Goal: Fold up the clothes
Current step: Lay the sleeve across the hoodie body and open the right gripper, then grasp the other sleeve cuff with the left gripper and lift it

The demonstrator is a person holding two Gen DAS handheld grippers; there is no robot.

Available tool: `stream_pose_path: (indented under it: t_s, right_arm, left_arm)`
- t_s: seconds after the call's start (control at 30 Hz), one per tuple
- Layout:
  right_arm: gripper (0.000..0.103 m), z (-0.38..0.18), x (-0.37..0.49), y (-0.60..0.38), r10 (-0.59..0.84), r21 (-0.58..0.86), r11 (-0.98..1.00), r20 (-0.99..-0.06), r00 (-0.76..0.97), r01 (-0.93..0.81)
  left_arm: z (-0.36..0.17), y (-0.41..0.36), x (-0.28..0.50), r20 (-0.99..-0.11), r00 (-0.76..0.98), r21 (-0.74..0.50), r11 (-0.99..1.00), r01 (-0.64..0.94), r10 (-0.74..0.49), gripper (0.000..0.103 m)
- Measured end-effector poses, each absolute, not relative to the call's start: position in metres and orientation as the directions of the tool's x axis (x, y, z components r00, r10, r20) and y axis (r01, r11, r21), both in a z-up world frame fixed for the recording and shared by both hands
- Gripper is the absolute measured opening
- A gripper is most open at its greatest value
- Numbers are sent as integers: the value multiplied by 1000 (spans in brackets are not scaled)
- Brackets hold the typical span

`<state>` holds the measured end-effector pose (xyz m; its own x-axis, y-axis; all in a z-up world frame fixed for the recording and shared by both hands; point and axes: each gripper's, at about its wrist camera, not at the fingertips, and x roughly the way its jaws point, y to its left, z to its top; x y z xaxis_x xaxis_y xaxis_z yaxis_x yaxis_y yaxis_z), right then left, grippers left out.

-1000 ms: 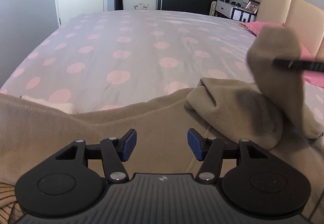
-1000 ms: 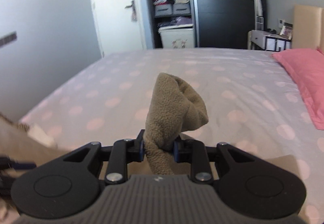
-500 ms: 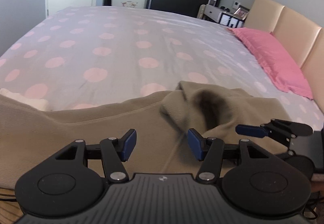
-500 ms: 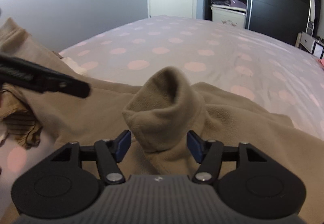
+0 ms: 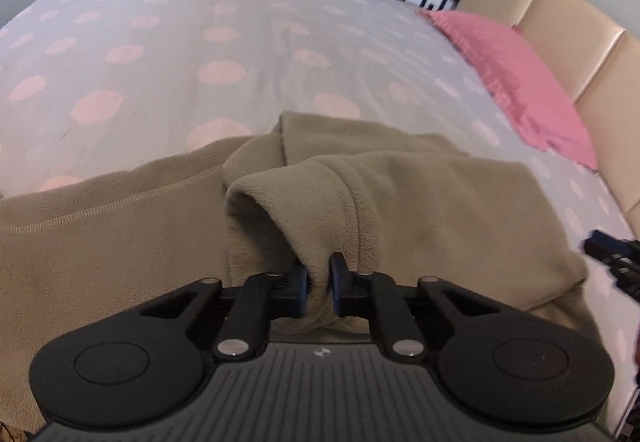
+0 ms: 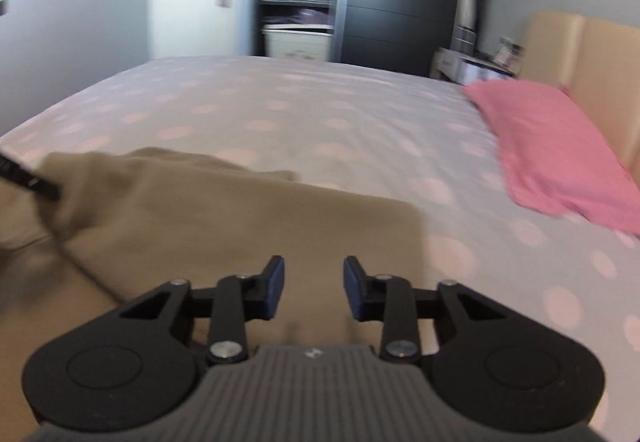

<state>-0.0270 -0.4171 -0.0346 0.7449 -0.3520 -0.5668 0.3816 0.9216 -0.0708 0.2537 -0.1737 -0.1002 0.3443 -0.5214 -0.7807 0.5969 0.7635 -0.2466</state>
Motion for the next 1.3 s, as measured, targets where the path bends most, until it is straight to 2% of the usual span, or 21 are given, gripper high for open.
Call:
stream_pose_path:
  t_s: [0.1,0.17,0.3,0.37,0.5,0.53,0.57,0.63,0.7,0.77,0.87,0.97,1.07,1.13,1.3]
  right_arm:
    - [34,-45,-50,-442,-362,-52,910,-580,730,411]
    - [43,-56,-64,-448,-341,-40,915,-612,713,402]
    - [51,-84,-73,-443,-333,-88,923,-670,663,374]
    - [51,-93,-70,-445,-348,-99,917,-670,656,385]
    - [49,-93,-51,-460,-341,-4,888,-676,654,459]
    - [38,-93,-47,-464,-346,7,878,-682,644,479]
    - [31,-94,-45,-468,-372,-23,866,-697,613,499]
    - [31,-104,-50,-477,-397,-83,863,-723,566,499]
    - [36,-120,-62,-487,-387,-87,869,-734,558,488]
    - [36,-125,-65,-489,-383,-70,866,-730,566,495]
    - [36,-119,-59,-484,-396,-122,875,-736,548,468]
    - [36,-103,-59,-486,-362,-70,868,-765,532,491]
    - [39,-75,-60,-471,-371,-90,868,-769,520,488]
    - [43,-56,-64,-460,-342,-52,876,-768,542,479]
    - [54,-8,-76,-423,-235,63,908,-742,628,415]
  left_arm:
    - [-113,-176,266,-808,351,-212,790,575,-472,5]
    - [-117,-178,271,-814,350,-203,791,577,-464,5]
    - [-117,-184,268,-818,364,-156,781,605,-446,4]
    - [-116,-187,266,-819,372,-137,778,613,-437,4]
    - [-112,-187,263,-819,383,-125,785,607,-427,4]
    - [-111,-186,263,-820,388,-119,787,605,-422,4]
    - [-110,-186,263,-821,391,-112,790,603,-416,4]
    - [-113,-185,266,-826,384,-118,792,598,-413,4]
    - [-118,-184,268,-829,377,-128,797,591,-413,4]
    - [-122,-182,269,-831,378,-131,804,580,-408,4]
    - [-120,-181,266,-827,387,-114,796,594,-407,5]
    - [-108,-173,258,-814,399,-104,783,614,-421,14]
    - [-89,-158,246,-796,421,-90,773,628,-435,28]
    - [-73,-141,235,-784,456,-55,778,626,-422,43]
    - [-16,-75,222,-748,563,30,829,558,-352,46]
